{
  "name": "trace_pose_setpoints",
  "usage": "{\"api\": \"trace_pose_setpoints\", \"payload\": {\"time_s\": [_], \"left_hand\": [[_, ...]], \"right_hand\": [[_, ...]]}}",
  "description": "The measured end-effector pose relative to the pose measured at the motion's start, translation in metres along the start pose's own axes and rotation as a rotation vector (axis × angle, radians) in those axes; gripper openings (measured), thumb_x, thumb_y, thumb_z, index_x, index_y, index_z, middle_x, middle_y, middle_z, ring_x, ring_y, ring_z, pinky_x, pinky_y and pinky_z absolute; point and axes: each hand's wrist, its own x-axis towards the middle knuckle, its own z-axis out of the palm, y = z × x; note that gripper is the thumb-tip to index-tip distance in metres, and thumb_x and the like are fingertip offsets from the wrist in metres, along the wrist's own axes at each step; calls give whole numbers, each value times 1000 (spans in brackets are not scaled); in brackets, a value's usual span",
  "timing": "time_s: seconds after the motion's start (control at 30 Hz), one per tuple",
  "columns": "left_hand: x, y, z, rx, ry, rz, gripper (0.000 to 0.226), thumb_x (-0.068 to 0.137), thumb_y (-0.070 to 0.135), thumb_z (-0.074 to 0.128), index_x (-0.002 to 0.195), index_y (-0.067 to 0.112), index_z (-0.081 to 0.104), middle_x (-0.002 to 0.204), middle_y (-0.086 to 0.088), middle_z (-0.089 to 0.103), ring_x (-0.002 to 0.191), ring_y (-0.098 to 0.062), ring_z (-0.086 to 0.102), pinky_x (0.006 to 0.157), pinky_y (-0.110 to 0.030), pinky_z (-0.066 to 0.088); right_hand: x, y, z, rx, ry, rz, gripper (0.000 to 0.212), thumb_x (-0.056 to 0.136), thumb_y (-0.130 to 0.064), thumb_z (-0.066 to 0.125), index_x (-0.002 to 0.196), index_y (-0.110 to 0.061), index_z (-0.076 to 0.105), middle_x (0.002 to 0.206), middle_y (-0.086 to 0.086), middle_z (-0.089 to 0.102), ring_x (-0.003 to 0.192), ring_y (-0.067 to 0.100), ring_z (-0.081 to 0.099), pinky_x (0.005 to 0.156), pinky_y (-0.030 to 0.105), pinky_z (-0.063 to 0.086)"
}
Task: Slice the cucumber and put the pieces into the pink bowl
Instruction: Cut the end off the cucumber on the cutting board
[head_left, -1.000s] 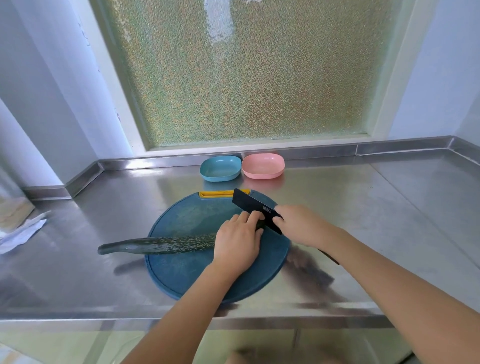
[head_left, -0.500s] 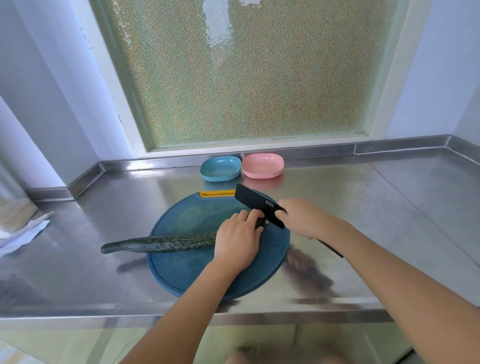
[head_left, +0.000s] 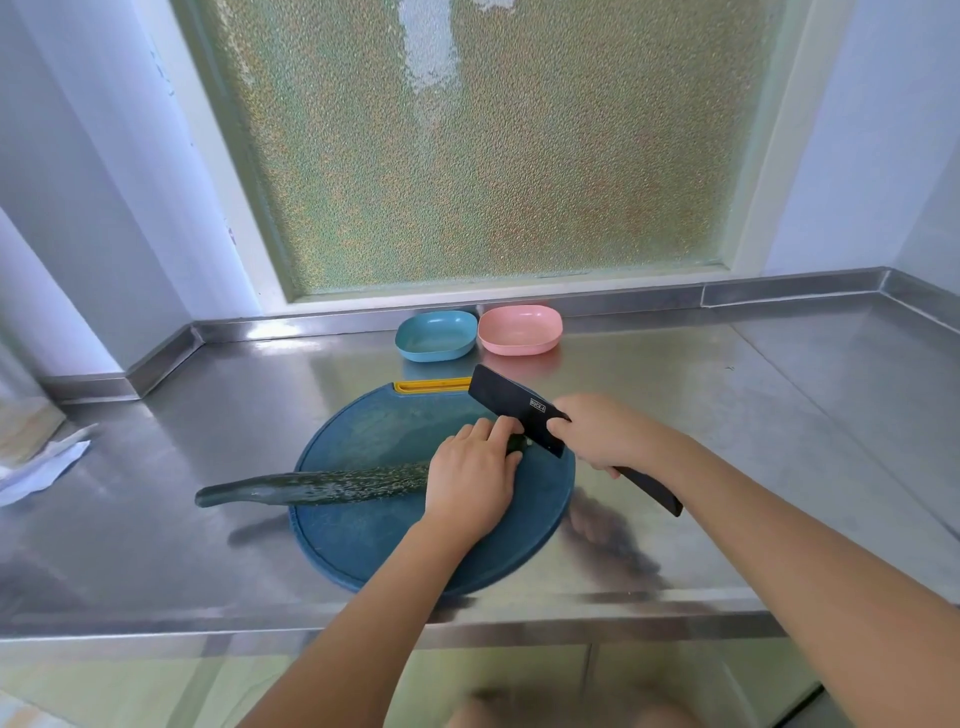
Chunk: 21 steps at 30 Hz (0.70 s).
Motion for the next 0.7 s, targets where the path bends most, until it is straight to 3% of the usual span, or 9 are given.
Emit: {"api": "trace_pose_setpoints", "payload": {"time_s": [0.17, 0.53, 0.7], "left_hand": [[1, 0, 1, 4, 6, 6, 28, 94, 31, 46, 120, 23, 52, 102, 0, 60, 91, -22, 56, 70, -29, 37], [1, -3, 5, 47, 27, 10, 23, 88, 27, 57, 110, 21, 57, 88, 0, 62, 77, -23, 58, 60, -28, 31], [1, -3, 6, 48, 38, 14, 23, 87, 27, 58, 109, 21, 58, 88, -1, 62, 76, -22, 58, 60, -27, 31]], "right_hand": [[2, 2, 1, 76, -40, 16, 15, 98, -16, 33, 91, -10, 44, 65, 7, 42, 39, 19, 40, 39, 23, 34], [5, 4, 4, 106, -112, 5, 13, 98, -14, 34, 88, -10, 42, 64, 8, 42, 41, 20, 40, 40, 26, 34], [2, 3, 19, 78, -7, -33, 20, 100, -17, 35, 85, -6, 43, 66, 5, 41, 53, 20, 41, 48, 29, 28]]}}
